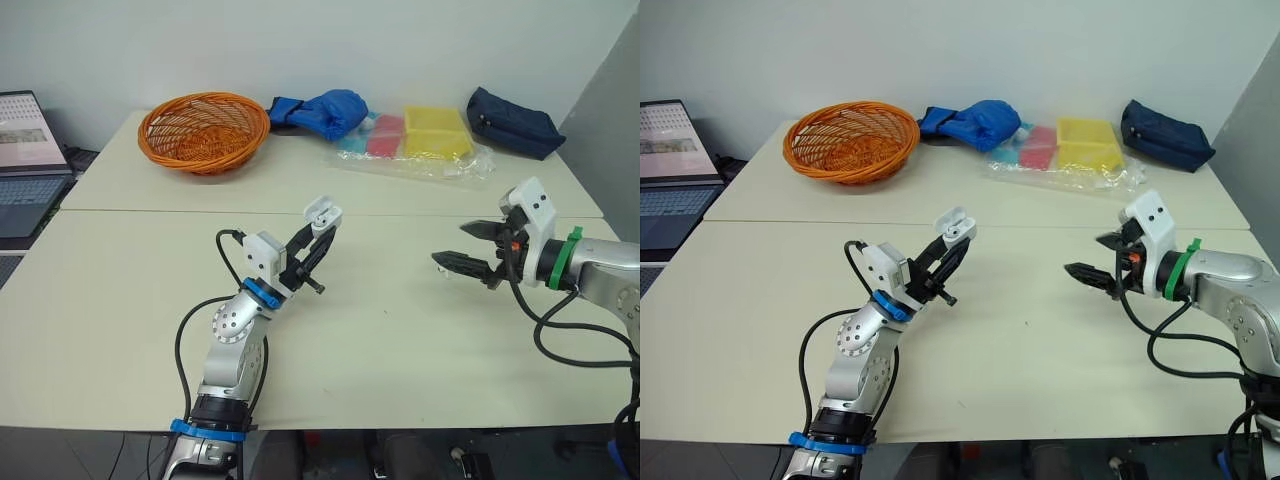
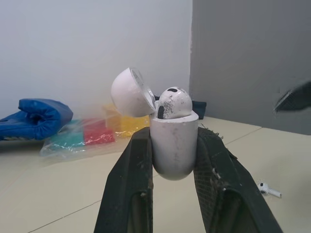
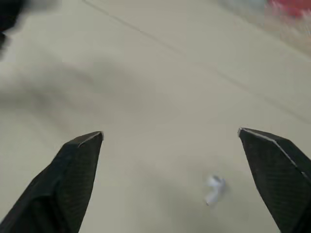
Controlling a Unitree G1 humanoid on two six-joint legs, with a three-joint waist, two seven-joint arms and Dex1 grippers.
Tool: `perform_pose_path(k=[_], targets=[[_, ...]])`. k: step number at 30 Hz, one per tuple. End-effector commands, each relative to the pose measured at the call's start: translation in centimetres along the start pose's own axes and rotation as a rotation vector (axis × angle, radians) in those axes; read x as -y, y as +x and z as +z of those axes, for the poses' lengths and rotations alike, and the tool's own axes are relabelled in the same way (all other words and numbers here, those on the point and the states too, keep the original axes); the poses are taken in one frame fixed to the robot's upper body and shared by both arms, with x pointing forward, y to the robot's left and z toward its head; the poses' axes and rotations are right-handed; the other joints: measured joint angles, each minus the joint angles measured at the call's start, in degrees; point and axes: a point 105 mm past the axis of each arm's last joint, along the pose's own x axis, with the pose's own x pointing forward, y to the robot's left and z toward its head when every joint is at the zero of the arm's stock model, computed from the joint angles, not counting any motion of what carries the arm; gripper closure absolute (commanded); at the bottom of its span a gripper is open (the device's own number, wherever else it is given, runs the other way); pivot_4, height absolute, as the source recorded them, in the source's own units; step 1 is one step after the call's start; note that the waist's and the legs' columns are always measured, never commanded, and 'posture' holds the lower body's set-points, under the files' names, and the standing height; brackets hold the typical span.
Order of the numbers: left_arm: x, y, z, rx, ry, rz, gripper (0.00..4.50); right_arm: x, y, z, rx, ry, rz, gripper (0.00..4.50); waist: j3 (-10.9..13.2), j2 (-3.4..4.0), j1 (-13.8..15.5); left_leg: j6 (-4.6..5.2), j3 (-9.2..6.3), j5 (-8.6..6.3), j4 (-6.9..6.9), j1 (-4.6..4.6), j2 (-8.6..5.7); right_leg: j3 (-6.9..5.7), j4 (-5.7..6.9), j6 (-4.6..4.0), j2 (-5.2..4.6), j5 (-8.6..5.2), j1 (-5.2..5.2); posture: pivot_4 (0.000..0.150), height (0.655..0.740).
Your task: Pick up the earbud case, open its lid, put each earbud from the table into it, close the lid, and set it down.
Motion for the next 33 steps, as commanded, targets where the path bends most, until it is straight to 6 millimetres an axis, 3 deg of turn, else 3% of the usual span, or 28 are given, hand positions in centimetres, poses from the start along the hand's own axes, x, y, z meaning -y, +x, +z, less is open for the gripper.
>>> perform_pose_path(k=[1, 5, 11, 18, 23, 27, 33], targets=[[0.3, 0.5, 1.1, 0.047, 0.018, -0.015, 3.75, 1.6, 0.5, -0.6, -0.045, 0.035, -0.085, 0.04, 0.0, 0.00, 0.0, 0.00, 0.01, 0.00, 0.01, 0.00, 0.00, 0.01, 0.00, 0.01, 0.02, 0.01, 0.00, 0.150, 0.7400], [0.1, 0.3, 1.3, 0.044, 0.026, -0.006, 3.75, 1.9, 2.4, -2.6, -0.101, 0.102, -0.137, 0.04, 0.0, 0.00, -0.1, 0.00, -0.01, 0.00, 0.02, -0.01, 0.04, -0.01, 0.02, 0.01, 0.10, 0.01, 0.00, 0.150, 0.7400], [0.0, 0.0, 1.5, 0.041, 0.037, 0.012, 3.75, 1.6, 4.9, -3.5, -0.060, 0.054, -0.216, 0.04, 0.0, 0.01, 0.0, 0.00, -0.01, 0.00, 0.03, -0.06, 0.03, -0.02, 0.00, 0.03, 0.10, 0.02, -0.02, 0.150, 0.7400], [-0.1, 0.0, 1.5, 0.034, 0.045, 0.010, 3.75, 1.6, 6.1, -4.2, -0.065, -0.040, -0.264, 0.04, 0.0, 0.01, 0.0, 0.00, -0.01, 0.00, 0.08, -0.07, 0.02, -0.04, 0.02, 0.08, 0.08, 0.05, 0.00, 0.150, 0.7400], [-0.2, -0.1, 1.4, 0.031, 0.048, 0.009, 3.75, 2.0, 6.2, -5.2, -0.096, 0.003, -0.287, 0.04, 0.0, 0.01, 0.1, 0.00, 0.01, 0.00, 0.08, -0.06, 0.02, -0.03, 0.03, 0.07, 0.08, 0.05, -0.01, 0.150, 0.7400], [-0.2, -0.1, 1.3, 0.031, 0.049, 0.008, 3.75, 1.6, 6.3, -6.1, -0.119, 0.081, -0.278, 0.97, 0.0, 0.02, 0.1, 0.00, -0.02, 0.00, 0.09, -0.05, 0.02, -0.04, 0.05, 0.07, 0.09, 0.05, 0.02, 0.150, 0.7400], [-0.2, -0.1, 1.2, 0.031, 0.045, 0.007, 3.75, 1.8, 6.4, -6.5, -0.127, 0.076, -0.280, 3.26, 0.0, 0.02, 0.2, 0.00, 0.00, 0.01, 0.18, -0.04, 0.02, -0.06, 0.05, 0.13, 0.08, 0.13, 0.05, 0.150, 0.7400]])
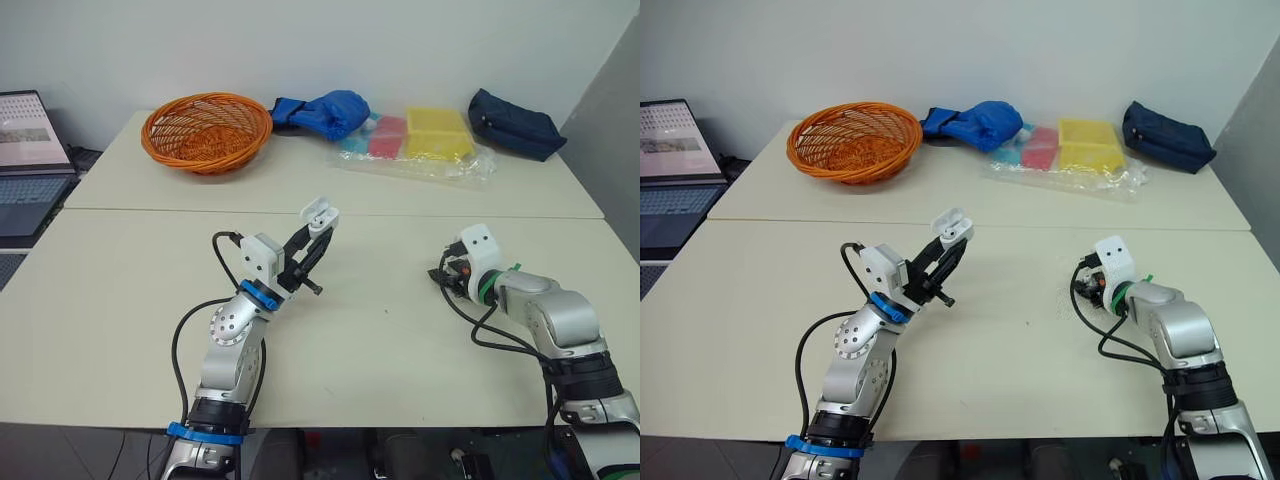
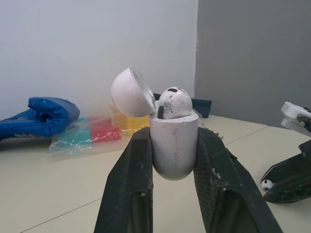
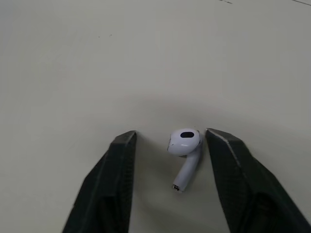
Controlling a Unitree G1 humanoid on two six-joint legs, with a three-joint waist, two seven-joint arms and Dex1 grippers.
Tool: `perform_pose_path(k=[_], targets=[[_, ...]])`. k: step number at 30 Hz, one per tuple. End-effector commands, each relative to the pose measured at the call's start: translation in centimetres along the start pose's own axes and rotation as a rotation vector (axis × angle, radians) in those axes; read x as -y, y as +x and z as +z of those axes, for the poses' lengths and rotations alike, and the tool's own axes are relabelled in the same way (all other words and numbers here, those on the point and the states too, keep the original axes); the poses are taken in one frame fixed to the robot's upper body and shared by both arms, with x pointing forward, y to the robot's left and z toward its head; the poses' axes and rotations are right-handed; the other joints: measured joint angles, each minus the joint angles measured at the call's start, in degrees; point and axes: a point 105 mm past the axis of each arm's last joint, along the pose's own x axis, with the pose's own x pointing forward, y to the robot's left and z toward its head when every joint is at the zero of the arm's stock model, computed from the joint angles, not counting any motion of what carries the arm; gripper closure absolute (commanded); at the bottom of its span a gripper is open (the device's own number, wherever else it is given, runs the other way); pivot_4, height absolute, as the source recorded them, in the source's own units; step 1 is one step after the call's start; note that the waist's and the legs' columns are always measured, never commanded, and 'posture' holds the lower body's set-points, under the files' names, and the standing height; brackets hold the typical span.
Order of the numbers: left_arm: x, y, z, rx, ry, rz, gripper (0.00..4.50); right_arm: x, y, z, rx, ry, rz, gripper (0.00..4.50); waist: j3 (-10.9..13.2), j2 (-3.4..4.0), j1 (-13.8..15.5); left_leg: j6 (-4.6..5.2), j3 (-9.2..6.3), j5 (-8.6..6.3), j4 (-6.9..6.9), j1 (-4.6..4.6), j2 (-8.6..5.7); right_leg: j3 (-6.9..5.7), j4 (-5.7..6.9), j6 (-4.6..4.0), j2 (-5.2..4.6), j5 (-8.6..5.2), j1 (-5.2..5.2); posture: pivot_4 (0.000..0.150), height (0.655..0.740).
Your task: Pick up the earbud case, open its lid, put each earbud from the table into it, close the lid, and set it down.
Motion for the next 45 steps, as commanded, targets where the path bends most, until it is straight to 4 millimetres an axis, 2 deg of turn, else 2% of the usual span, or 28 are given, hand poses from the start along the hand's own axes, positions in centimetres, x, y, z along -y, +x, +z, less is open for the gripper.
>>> perform_pose_path(k=[1, 2, 3, 7, 11, 13, 15, 19, 24, 26, 33, 37, 40, 45], targets=[[0.2, 0.4, 1.2, 0.047, 0.027, -0.016, 3.75, 1.3, -0.2, -0.6, -0.018, 0.008, -0.051, 3.61, 0.0, 0.00, 0.1, 0.00, 0.00, 0.00, 0.00, 0.00, 0.00, 0.00, 0.00, 0.02, -0.01, 0.01, 0.00, 0.150, 0.7400], [0.2, 0.4, 1.2, 0.048, 0.027, -0.016, 3.75, 1.5, -0.2, -0.6, -0.019, 0.008, -0.053, 3.97, 0.0, 0.00, 0.1, 0.00, 0.01, 0.00, 0.02, 0.00, -0.01, -0.01, -0.01, 0.04, -0.02, 0.03, 0.01, 0.150, 0.7400], [0.2, 0.4, 1.2, 0.047, 0.030, -0.020, 3.75, 1.6, -0.3, -0.7, -0.023, 0.006, -0.044, 4.12, 0.0, 0.00, 0.1, 0.00, 0.02, 0.00, 0.02, 0.00, 0.00, -0.02, -0.02, 0.06, -0.03, 0.04, 0.01, 0.150, 0.7400], [0.2, 0.4, 1.1, 0.048, 0.029, -0.020, 3.75, 1.7, -1.3, -1.3, -0.036, -0.053, 0.022, 4.10, 0.0, 0.00, 0.5, 0.00, 0.06, 0.00, 0.03, 0.00, -0.02, -0.02, -0.05, 0.11, -0.09, 0.07, 0.02, 0.150, 0.7400], [0.2, 0.2, 1.0, 0.046, 0.024, -0.017, 3.75, -1.0, -5.4, -0.6, -0.049, -0.318, 0.358, 4.10, 0.0, 0.12, 1.2, 0.01, 0.08, 0.00, -0.03, -0.05, -0.04, -0.03, -0.15, 0.13, -0.17, 0.05, -0.02, 0.150, 0.7400], [0.3, 0.0, 0.8, 0.044, 0.021, -0.015, 3.75, 0.4, -7.8, -1.9, -0.156, -0.525, 0.431, 4.10, 0.0, 0.16, 1.3, 0.03, 0.07, -0.02, -0.04, -0.05, -0.05, -0.03, -0.25, 0.14, -0.08, 0.05, -0.01, 0.150, 0.7400], [0.4, 0.0, 0.7, 0.046, 0.014, -0.008, 3.75, 2.5, -10.1, -3.4, -0.296, -0.659, 0.502, 4.10, 0.0, 0.25, 1.3, 0.06, 0.10, -0.04, -0.02, -0.02, -0.11, 0.02, -0.25, 0.14, -0.10, 0.04, -0.02, 0.150, 0.7400], [0.8, 0.1, 0.6, 0.052, 0.005, 0.000, 3.75, 6.2, -12.7, -5.9, -0.491, -0.710, 0.543, 4.10, 0.0, 0.23, 1.1, 0.07, 0.28, -0.04, 0.02, 0.15, -0.05, 0.03, -0.22, 0.07, -0.07, 0.10, 0.05, 0.150, 0.7400], [1.0, -0.1, 0.8, 0.056, 0.001, 0.012, 3.75, 9.9, -13.5, -7.4, -0.592, -0.770, 0.495, 4.10, 0.0, 0.26, 0.9, 0.07, 0.37, -0.03, 0.02, 0.31, -0.03, 0.17, -0.05, -0.01, 0.01, 0.16, 0.05, 0.150, 0.7400], [1.1, -0.1, 0.8, 0.058, 0.001, 0.013, 3.75, 10.6, -13.3, -8.1, -0.603, -0.758, 0.480, 4.10, 0.0, 0.28, 0.8, 0.07, 0.44, -0.03, 0.02, 0.33, -0.03, 0.22, -0.04, -0.01, 0.01, 0.16, 0.04, 0.150, 0.7400], [1.2, -0.5, 0.4, 0.048, -0.003, 0.006, 3.75, 11.6, -13.0, -9.2, -0.628, -0.788, 0.442, 4.10, 0.0, 0.26, 0.7, 0.06, 0.42, -0.03, 0.04, 0.36, -0.02, 0.22, -0.05, 0.01, 0.03, 0.17, 0.12, 0.150, 0.7400], [1.2, -0.9, -0.2, 0.041, -0.002, 0.000, 3.75, 11.5, -12.7, -9.5, -0.613, -0.733, 0.431, 4.10, 0.0, 0.23, 0.6, 0.05, 0.44, -0.04, 0.05, 0.93, -0.04, 0.23, -0.20, -0.09, -0.04, 0.11, 0.73, 0.150, 0.7400], [1.0, -1.0, -0.4, 0.040, -0.004, 0.004, 3.75, 11.6, -12.8, -9.7, -0.617, -0.727, 0.424, 4.10, 0.0, 0.22, 0.6, 0.06, 0.43, -0.03, 0.11, 0.99, -0.05, 0.25, -0.19, -0.29, -0.07, 0.07, 0.80, 0.150, 0.7400], [1.1, -1.2, -0.7, 0.037, -0.009, -0.013, 3.75, 11.7, -13.5, -10.3, -0.625, -0.700, 0.416, 2.39, 0.0, 0.22, 0.6, 0.06, 0.44, -0.03, 0.10, 1.02, -0.05, 0.24, -0.17, -0.29, -0.07, 0.07, 0.84, 0.150, 0.7400]])
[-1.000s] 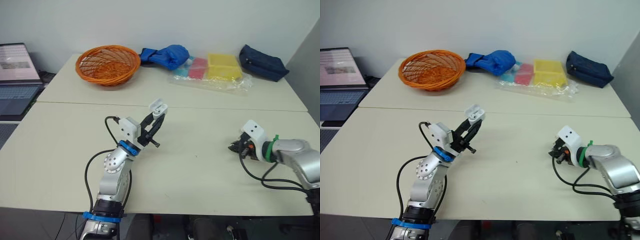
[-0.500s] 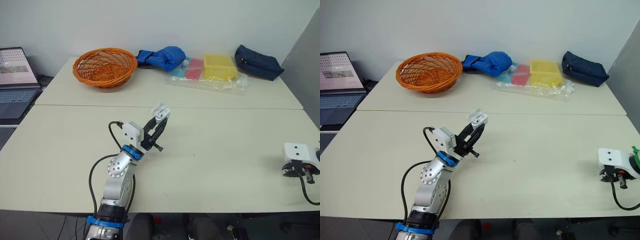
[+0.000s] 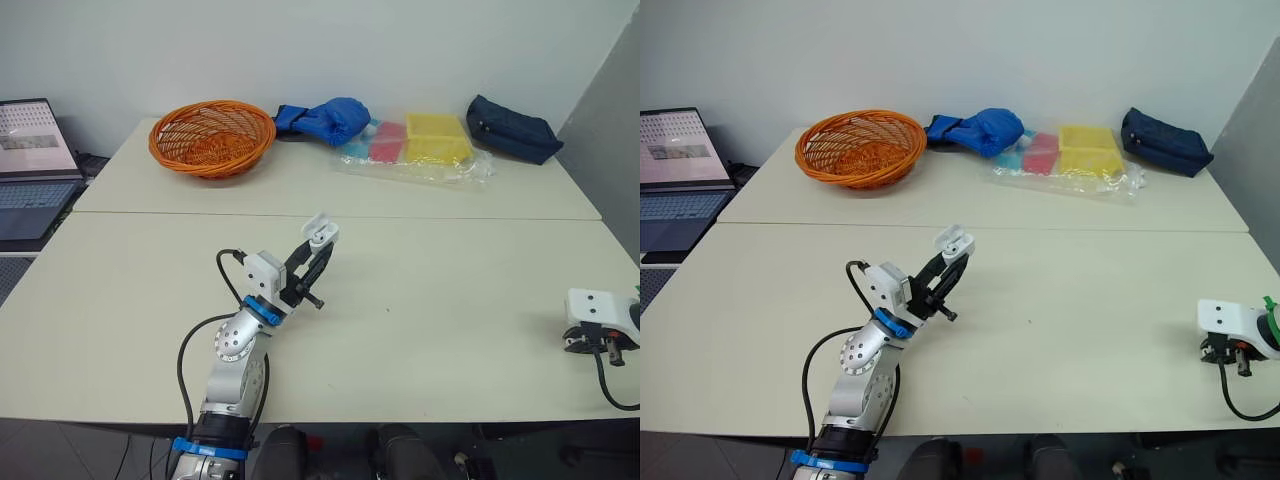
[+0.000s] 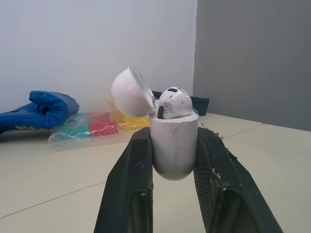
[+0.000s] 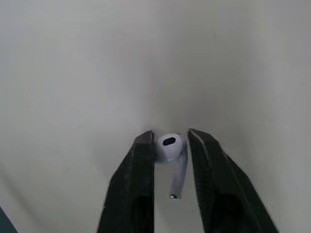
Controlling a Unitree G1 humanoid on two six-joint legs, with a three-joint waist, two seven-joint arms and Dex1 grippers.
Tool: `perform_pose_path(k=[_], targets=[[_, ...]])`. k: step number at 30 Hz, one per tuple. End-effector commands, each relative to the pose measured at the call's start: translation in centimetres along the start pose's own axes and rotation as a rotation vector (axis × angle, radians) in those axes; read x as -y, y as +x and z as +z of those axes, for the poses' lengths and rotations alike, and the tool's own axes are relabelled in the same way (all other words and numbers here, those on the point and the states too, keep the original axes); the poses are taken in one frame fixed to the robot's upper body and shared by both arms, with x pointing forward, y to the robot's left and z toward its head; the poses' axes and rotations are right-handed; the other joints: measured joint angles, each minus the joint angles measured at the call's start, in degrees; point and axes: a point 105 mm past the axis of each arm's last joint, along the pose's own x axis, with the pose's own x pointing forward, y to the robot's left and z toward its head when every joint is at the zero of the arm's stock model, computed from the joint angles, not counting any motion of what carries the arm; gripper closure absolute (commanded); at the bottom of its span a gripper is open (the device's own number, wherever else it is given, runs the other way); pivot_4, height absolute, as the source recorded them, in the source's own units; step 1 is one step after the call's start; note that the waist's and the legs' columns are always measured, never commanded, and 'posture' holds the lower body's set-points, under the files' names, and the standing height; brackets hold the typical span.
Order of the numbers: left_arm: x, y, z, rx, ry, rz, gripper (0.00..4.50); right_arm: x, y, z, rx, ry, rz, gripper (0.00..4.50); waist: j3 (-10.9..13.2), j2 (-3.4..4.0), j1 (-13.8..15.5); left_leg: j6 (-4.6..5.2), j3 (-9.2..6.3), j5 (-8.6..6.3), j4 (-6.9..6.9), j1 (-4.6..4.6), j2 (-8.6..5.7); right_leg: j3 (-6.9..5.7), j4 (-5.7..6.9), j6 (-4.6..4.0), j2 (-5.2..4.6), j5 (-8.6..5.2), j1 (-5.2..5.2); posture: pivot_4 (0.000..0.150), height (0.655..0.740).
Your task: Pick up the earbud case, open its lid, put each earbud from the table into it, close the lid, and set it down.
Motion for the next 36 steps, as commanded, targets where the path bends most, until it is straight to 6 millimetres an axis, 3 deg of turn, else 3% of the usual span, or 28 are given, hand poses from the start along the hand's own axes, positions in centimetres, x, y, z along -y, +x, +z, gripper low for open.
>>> perform_pose_path(k=[1, 35, 36], targets=[[0.1, 0.3, 1.2, 0.055, 0.022, -0.021, 3.75, -0.7, 0.0, -1.1, -0.031, 0.031, 0.019, 2.39, 0.0, 0.00, 0.1, 0.00, -0.02, 0.00, -0.02, 0.00, 0.00, -0.02, 0.00, 0.00, 0.01, -0.01, 0.00, 0.150, 0.7400], [0.4, 1.5, 2.8, 0.071, 0.031, -0.009, 3.75, -0.7, 0.0, -2.4, -0.107, 0.082, 0.028, 2.39, 0.0, -0.01, 0.9, 0.00, -0.03, 0.00, -0.01, -0.04, -0.02, -0.04, -0.03, 0.03, -0.01, -0.01, 0.01, 0.150, 0.7400], [0.4, 1.5, 2.8, 0.071, 0.032, -0.009, 3.75, -0.7, 0.0, -2.5, -0.110, 0.081, 0.027, 2.56, 0.0, -0.01, 0.9, 0.00, -0.04, 0.00, -0.01, -0.04, -0.02, -0.05, -0.02, 0.03, -0.01, -0.02, 0.01, 0.150, 0.7400]])
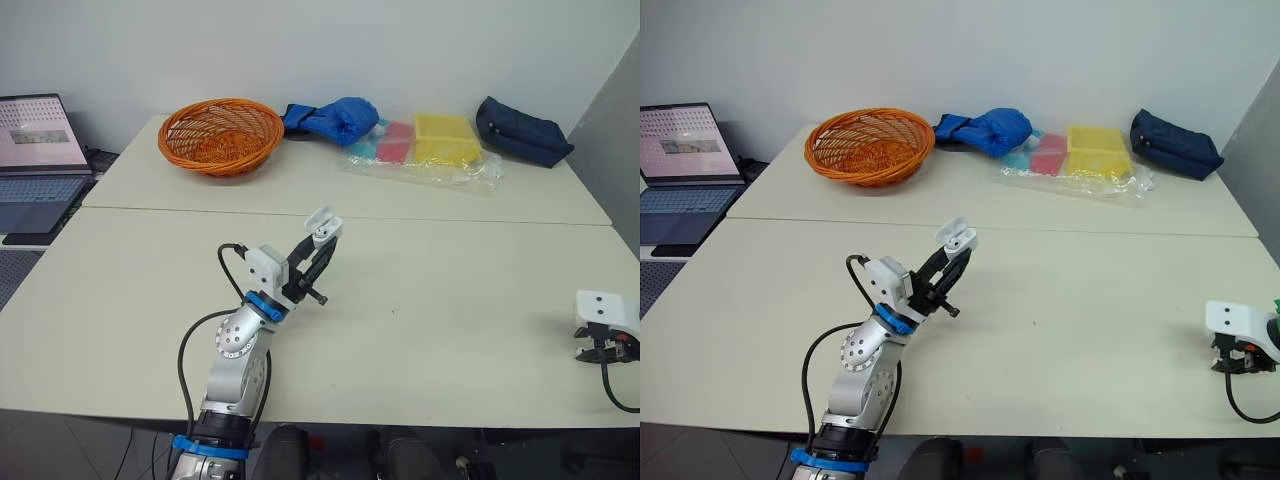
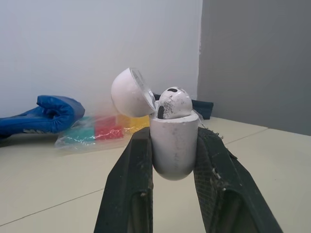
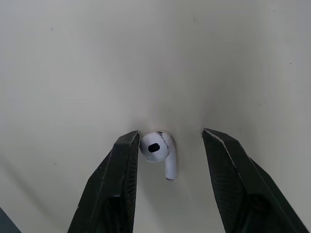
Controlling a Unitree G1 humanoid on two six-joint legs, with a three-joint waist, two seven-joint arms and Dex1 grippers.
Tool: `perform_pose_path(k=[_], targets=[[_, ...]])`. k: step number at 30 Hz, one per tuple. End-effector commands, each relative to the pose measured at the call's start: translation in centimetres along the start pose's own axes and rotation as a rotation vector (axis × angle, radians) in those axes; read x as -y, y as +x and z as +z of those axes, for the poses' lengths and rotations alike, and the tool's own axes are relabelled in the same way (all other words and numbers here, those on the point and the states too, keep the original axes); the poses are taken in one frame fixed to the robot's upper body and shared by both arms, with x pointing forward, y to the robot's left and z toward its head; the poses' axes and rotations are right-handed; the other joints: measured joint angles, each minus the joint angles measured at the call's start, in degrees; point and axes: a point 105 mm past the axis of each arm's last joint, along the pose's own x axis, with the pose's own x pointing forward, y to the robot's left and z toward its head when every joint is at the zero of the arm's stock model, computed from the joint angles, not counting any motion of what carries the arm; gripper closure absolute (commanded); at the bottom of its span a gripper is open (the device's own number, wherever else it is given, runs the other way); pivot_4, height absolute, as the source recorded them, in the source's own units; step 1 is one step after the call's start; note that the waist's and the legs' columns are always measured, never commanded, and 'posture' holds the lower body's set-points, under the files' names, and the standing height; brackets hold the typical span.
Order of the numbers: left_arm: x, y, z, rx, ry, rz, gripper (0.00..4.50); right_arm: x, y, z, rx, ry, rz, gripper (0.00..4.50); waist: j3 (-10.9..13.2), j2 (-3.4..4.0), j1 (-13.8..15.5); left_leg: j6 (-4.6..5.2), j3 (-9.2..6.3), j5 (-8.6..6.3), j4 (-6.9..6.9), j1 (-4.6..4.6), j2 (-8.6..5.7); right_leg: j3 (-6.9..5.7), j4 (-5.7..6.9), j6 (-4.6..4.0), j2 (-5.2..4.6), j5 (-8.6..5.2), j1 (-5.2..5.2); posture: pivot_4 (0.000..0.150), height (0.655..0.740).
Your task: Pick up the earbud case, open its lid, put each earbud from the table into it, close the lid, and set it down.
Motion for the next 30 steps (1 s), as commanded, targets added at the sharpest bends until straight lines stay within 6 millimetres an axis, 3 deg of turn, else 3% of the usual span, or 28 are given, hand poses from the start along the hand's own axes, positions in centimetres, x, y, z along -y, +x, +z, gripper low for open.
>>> perform_pose_path(k=[1, 6, 11, 13, 15, 18, 20, 21, 24, 27, 30], targets=[[0.1, 0.8, 1.4, 0.048, 0.026, -0.011, 3.75, -0.4, 0.4, -1.1, -0.038, 0.042, 0.021, 2.75, 0.0, -0.02, 0.0, 0.00, 0.00, 0.00, 0.00, 0.00, 0.00, 0.00, 0.00, 0.00, 0.00, 0.00, 0.00, 0.150, 0.7400], [0.2, 0.9, 1.5, 0.049, 0.023, -0.012, 3.75, -0.4, 0.5, -0.7, -0.024, 0.048, 0.020, 4.12, -0.1, -0.12, -0.1, 0.00, 0.00, 0.00, 0.08, 0.01, 0.00, 0.07, 0.00, 0.04, -0.01, 0.03, 0.03, 0.150, 0.7400], [0.2, 1.0, 1.5, 0.051, 0.024, -0.013, 3.75, -0.4, 0.1, -0.8, -0.033, 0.016, 0.020, 4.12, -0.1, -0.13, -0.1, 0.00, 0.03, 0.00, 0.10, 0.01, 0.00, 0.05, 0.01, 0.04, -0.02, 0.03, 0.03, 0.150, 0.7400], [0.1, 1.0, 1.5, 0.051, 0.023, -0.013, 3.75, 0.2, -0.4, 2.0, 0.052, -0.004, 0.009, 4.12, -0.1, -0.12, -0.1, 0.00, 0.03, 0.00, 0.09, 0.01, 0.00, 0.05, 0.01, 0.04, -0.02, 0.03, 0.03, 0.150, 0.7400], [0.1, 1.0, 1.4, 0.051, 0.024, -0.015, 3.75, 0.7, -1.1, 6.2, 0.202, 0.020, -0.001, 4.12, -0.1, -0.12, -0.4, 0.00, 0.01, 0.00, 0.07, 0.01, 0.01, 0.06, 0.03, 0.04, -0.01, 0.03, 0.00, 0.150, 0.7400], [0.2, 1.3, 1.3, 0.053, 0.022, -0.022, 3.75, 1.6, -3.1, 15.4, 0.560, -0.016, -0.069, 4.12, -0.1, -0.07, -1.9, 0.00, -0.21, 0.00, 0.00, 0.12, 0.05, 0.19, 0.17, 0.30, 0.09, 0.23, -0.05, 0.150, 0.7400], [0.2, 1.7, 1.4, 0.061, 0.023, -0.029, 3.75, 2.0, -6.5, 22.8, 0.927, 0.037, -0.148, 4.12, 0.0, -0.08, -2.1, -0.01, -0.34, 0.01, -0.05, 0.20, 0.05, 0.19, 0.24, 0.27, 0.20, 0.26, -0.05, 0.150, 0.7400], [0.2, 1.8, 1.5, 0.063, 0.023, -0.031, 3.75, 2.0, -7.8, 24.7, 1.031, 0.100, -0.156, 4.12, 0.0, -0.06, -2.3, -0.03, -0.42, 0.01, -0.04, 0.20, 0.08, 0.23, 0.28, 0.22, 0.36, 0.29, -0.06, 0.150, 0.7400], [0.0, 1.9, 1.4, 0.065, 0.020, -0.037, 3.75, 0.8, -11.0, 29.1, 1.252, 0.111, -0.168, 4.12, 0.0, 0.06, -1.1, -0.04, -0.53, 0.02, -0.12, 0.09, 0.18, -0.04, 0.27, 0.02, 0.53, 0.29, -0.12, 0.150, 0.7400], [0.2, 2.1, 1.5, 0.071, 0.012, -0.056, 3.75, 0.7, -12.8, 31.4, 1.389, 0.176, -0.217, 4.12, -0.1, 0.03, -0.1, -0.05, -0.59, 0.02, -0.12, -0.22, 0.23, -0.15, 0.17, -0.19, 0.48, 0.23, -0.22, 0.150, 0.7400], [0.5, 2.4, 1.6, 0.081, 0.001, -0.073, 3.75, 0.1, -13.3, 32.7, 1.461, 0.194, -0.217, 4.12, -0.1, 0.03, 0.0, -0.06, -0.41, -0.01, -0.11, -0.39, 0.12, -0.13, 0.10, -0.26, 0.30, 0.30, -0.35, 0.150, 0.7400]])
